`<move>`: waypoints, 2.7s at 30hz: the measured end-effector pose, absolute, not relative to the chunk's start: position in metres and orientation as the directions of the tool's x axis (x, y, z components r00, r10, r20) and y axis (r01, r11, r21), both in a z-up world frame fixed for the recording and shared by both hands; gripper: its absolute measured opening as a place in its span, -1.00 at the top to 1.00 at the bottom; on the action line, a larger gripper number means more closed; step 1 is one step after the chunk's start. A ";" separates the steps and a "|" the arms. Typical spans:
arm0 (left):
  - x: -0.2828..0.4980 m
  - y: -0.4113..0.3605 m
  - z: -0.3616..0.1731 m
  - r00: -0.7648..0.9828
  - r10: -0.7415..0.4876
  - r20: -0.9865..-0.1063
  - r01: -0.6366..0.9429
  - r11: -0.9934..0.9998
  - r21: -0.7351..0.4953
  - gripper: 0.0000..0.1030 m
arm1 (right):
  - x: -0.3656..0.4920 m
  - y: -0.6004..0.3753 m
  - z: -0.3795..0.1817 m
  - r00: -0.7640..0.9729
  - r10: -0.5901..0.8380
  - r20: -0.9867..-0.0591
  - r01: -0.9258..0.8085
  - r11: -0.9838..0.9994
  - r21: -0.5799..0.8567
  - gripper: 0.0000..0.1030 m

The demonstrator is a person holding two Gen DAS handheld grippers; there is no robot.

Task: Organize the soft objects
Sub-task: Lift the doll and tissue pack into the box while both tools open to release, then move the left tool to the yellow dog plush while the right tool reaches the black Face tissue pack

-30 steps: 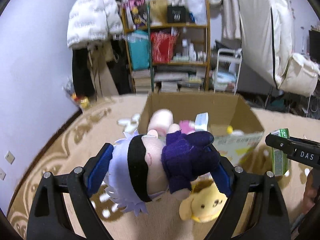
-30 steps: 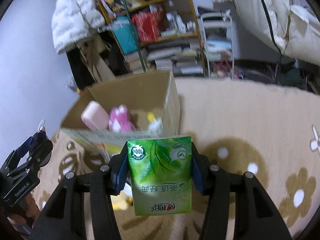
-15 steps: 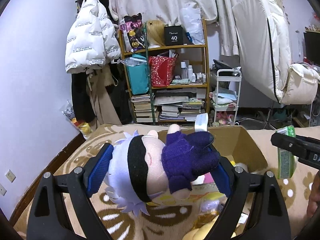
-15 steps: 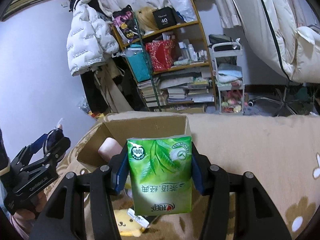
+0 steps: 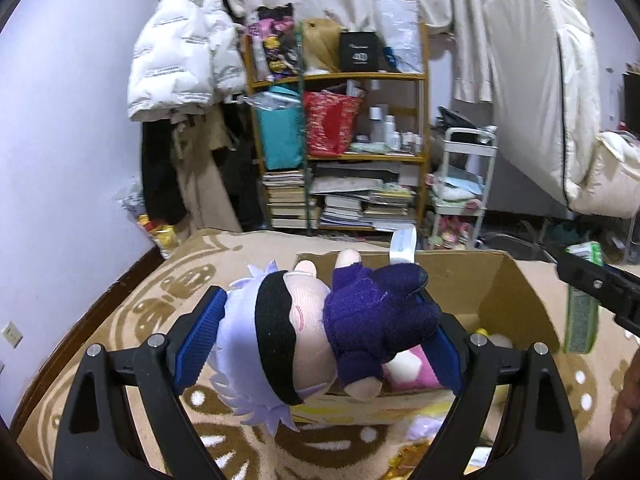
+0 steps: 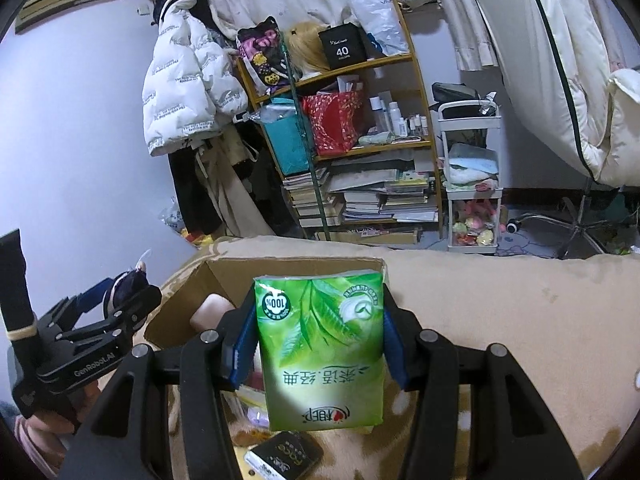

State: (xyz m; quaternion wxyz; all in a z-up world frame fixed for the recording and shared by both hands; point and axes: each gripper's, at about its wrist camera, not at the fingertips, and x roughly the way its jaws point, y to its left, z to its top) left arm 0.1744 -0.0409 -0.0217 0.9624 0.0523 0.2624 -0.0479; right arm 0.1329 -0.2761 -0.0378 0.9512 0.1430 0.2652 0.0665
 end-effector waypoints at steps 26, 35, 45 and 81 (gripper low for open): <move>0.179 -0.064 -0.037 0.829 -0.081 -0.553 0.198 0.968 0.156 -0.89 | 0.155 -0.263 -0.054 0.824 0.270 -0.498 -0.075 0.923 0.377 -0.12; 0.174 -0.058 -0.032 0.827 -0.064 -0.558 0.175 0.973 0.148 -0.98 | 0.154 -0.267 -0.055 0.821 0.280 -0.498 -0.079 0.919 0.386 -0.47; 0.151 -0.041 -0.013 0.803 -0.079 -0.590 0.180 0.977 0.114 -0.98 | 0.130 -0.270 -0.040 0.842 0.240 -0.484 -0.052 0.928 0.370 -1.00; 0.090 -0.056 -0.035 0.661 -0.136 -0.738 0.305 0.947 0.099 -0.98 | 0.083 -0.252 -0.056 0.692 0.262 -0.673 0.018 0.926 0.378 -1.00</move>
